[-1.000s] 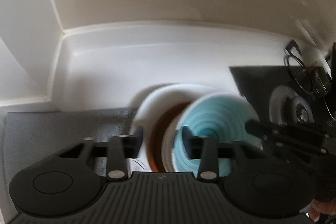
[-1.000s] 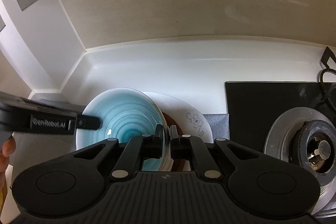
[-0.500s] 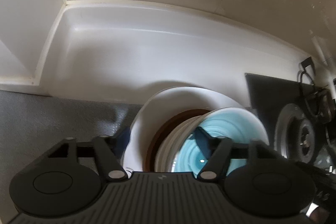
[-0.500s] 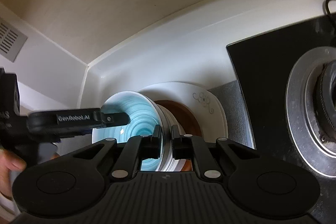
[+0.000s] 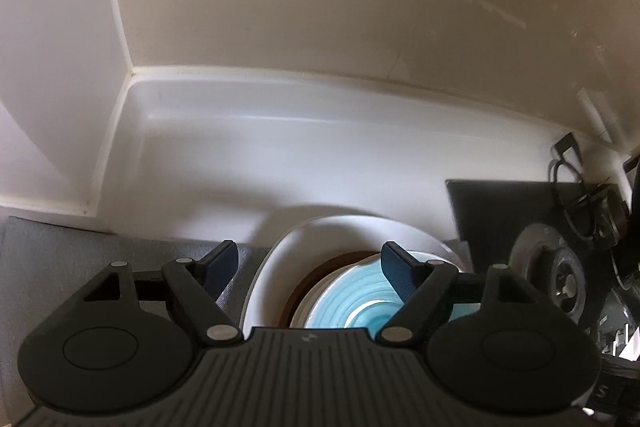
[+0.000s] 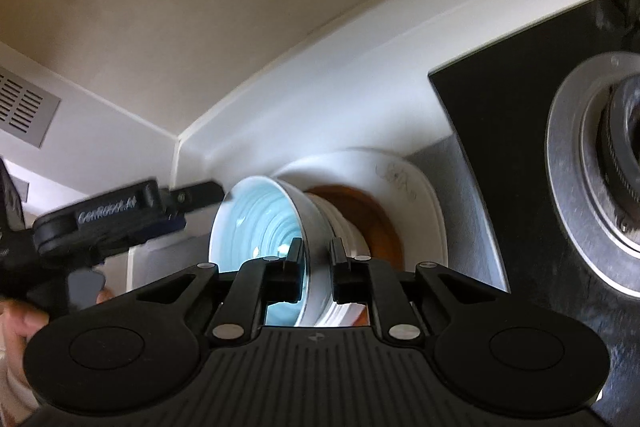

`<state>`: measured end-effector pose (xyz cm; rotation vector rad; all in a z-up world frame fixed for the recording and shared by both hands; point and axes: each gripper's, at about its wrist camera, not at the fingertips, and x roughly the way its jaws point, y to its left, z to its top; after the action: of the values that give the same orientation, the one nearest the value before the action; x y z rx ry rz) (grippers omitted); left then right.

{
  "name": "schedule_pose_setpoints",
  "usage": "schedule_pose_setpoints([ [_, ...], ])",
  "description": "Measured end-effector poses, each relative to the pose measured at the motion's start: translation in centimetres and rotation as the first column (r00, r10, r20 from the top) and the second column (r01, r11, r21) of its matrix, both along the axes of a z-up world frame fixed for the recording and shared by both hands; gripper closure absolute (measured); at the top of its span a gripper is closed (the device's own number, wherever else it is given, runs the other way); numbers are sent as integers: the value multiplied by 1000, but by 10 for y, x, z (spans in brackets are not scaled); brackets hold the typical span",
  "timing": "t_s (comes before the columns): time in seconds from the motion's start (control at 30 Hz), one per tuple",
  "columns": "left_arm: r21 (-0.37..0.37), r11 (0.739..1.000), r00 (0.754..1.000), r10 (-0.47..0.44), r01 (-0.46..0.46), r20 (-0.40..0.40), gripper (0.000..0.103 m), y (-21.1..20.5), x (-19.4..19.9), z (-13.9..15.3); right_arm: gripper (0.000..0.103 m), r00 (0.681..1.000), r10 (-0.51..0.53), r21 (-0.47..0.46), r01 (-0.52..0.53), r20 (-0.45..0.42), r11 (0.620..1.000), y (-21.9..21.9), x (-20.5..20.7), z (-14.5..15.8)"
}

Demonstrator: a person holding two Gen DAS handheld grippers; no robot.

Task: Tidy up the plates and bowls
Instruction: 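Lower the teal bowl into the cream bowl and open both grippers, then withdraw both grippers upward from the bowl stack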

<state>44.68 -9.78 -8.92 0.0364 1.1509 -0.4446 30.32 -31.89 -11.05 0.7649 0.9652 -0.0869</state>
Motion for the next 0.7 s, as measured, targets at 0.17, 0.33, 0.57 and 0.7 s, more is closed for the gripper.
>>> schedule_pose_setpoints([
  [0.17,4,1000,999,-4,5,-32,15,1,0,-8,90,999,-35,44,36,-26,998,-10,2,-9],
  [0.33,20,1000,999,-12,13,-31,15,2,-3,-11,90,998,-42,29,43,-39,999,-9,6,-18],
  [0.57,-3,1000,999,-27,27,-20,15,10,-12,-7,83,999,-44,-21,44,-1,999,-7,-1,-9],
  [0.7,-32,998,999,-45,46,16,13,23,-31,6,43,997,-34,-107,40,62,993,2,-19,12],
])
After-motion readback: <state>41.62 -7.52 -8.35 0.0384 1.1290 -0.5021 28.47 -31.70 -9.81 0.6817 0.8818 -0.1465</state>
